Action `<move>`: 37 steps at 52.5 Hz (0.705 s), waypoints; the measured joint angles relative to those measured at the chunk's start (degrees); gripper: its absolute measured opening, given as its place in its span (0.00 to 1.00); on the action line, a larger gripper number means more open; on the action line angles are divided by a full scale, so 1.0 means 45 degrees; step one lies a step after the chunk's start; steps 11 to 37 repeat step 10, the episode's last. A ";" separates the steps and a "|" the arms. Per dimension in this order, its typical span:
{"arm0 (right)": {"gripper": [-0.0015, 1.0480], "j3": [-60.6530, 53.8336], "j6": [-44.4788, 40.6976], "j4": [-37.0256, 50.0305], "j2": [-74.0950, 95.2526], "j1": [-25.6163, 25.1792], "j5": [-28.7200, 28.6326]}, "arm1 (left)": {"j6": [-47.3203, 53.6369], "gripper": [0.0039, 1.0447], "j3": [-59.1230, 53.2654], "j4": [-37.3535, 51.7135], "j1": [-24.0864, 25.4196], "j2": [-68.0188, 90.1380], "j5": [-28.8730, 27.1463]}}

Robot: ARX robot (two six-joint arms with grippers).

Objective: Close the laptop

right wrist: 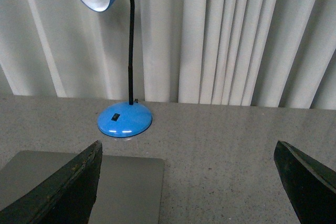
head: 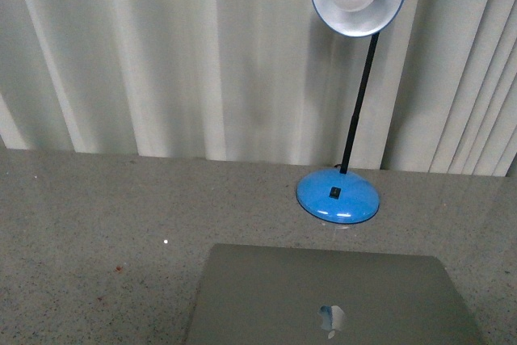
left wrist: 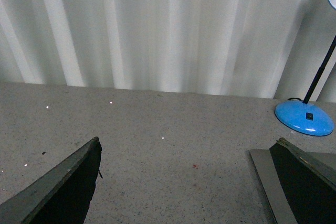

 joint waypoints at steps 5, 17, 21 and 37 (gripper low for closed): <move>0.93 0.0000 0.0000 0.0000 0.0000 0.0000 0.0000 | 0.0000 0.94 0.0000 0.0000 0.0000 0.0000 0.0000; 0.93 0.0000 0.0000 0.0000 0.0000 0.0000 0.0000 | 0.0000 0.94 0.0000 0.0000 0.0000 0.0000 0.0000; 0.93 0.0000 0.0000 0.0000 0.0000 0.0000 0.0000 | 0.0000 0.94 0.0000 0.0000 0.0000 0.0000 0.0000; 0.93 0.0000 0.0000 0.0000 0.0000 0.0000 0.0000 | 0.0000 0.94 0.0000 0.0000 0.0000 0.0000 0.0000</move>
